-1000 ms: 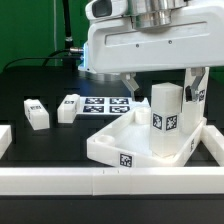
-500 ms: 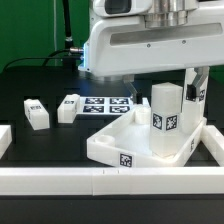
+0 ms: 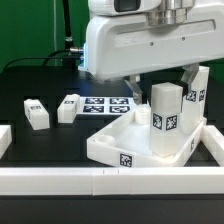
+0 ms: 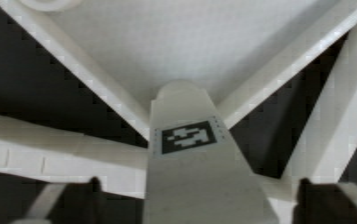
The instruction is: Assemble desk
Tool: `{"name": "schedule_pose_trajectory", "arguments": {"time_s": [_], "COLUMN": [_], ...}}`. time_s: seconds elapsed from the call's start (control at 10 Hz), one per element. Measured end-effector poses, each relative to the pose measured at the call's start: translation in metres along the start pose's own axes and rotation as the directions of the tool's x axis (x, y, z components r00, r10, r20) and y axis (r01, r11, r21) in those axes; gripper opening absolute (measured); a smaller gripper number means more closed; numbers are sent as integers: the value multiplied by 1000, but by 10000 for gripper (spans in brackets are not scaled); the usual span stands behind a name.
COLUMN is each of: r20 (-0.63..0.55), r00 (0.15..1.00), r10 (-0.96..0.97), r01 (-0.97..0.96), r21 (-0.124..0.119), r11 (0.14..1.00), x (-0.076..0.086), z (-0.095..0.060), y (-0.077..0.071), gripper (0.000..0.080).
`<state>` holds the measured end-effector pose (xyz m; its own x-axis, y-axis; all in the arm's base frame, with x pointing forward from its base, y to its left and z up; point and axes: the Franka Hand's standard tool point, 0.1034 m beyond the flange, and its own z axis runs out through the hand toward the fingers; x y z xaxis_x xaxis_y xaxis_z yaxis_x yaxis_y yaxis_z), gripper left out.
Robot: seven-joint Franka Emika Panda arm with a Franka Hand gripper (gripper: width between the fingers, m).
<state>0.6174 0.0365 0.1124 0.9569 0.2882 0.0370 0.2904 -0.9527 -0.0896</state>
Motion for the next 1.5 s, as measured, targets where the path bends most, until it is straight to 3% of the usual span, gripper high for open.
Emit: {"name": "schedule_pose_trajectory", "arguments": {"time_s": [0.2, 0.5, 0.8, 1.2, 1.5], "r20": [0, -1, -41, -45, -24], "r00": [1000, 999, 905, 641, 439], "r10": [0, 54, 424, 766, 898], "r01": [0, -54, -423, -763, -895], "r21": [0, 0, 37, 72, 81], "r11": [1000, 999, 906, 642, 439], "x": [0, 0, 0, 7, 11], "z": [0, 0, 2, 4, 5], "y": [0, 0, -8, -23, -39], "gripper": [285, 285, 285, 286, 287]}}
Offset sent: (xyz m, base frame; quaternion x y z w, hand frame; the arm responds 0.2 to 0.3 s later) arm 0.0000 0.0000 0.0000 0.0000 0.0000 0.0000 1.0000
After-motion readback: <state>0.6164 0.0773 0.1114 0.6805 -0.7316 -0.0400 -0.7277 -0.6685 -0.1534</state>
